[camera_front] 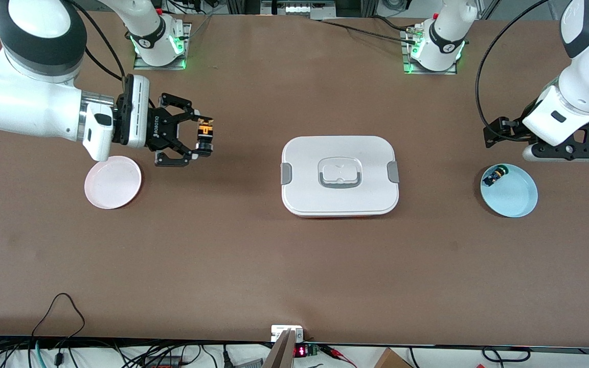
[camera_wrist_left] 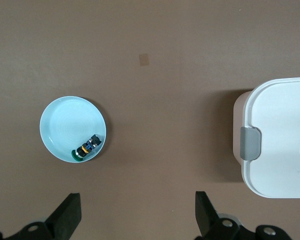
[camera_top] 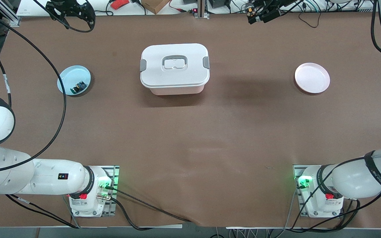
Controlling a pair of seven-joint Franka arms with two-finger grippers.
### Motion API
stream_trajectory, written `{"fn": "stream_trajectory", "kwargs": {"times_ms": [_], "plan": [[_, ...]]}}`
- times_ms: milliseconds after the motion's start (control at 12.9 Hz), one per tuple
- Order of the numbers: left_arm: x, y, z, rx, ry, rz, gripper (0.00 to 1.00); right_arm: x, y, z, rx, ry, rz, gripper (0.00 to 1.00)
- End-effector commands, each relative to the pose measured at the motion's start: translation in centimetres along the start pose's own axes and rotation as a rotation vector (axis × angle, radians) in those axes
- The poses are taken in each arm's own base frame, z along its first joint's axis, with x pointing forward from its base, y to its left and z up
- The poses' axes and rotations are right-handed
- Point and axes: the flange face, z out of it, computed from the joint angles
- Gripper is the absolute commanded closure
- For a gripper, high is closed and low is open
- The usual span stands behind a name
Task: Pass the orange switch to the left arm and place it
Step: 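Lift the orange switch with the right gripper toward the white box, then carry the switch over the box while the left gripper reaches toward it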
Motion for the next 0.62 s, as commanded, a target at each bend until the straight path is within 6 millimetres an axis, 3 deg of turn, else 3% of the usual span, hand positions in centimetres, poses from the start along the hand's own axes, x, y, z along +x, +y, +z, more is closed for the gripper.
{"fn": "stream_trajectory", "kwargs": {"times_ms": [0,78,311,544], "plan": [[0.0,1.0,-1.0,-0.018,0.0,0.009,0.0,-0.1,0.4,1.5,-0.003,0.138,-0.067,1.0],[0.0,1.0,-1.1,-0.018,0.001,0.009,0.0,0.3,0.3,3.1,0.009,0.19,-0.113,1.0],[0.1,1.1,-1.3,-0.018,0.006,0.012,0.0,0.0,0.7,4.7,0.008,0.289,-0.119,1.0],[-0.2,3.2,-1.5,-0.063,-0.016,0.039,0.0,0.5,0.5,8.5,0.026,0.446,-0.038,1.0]]}}
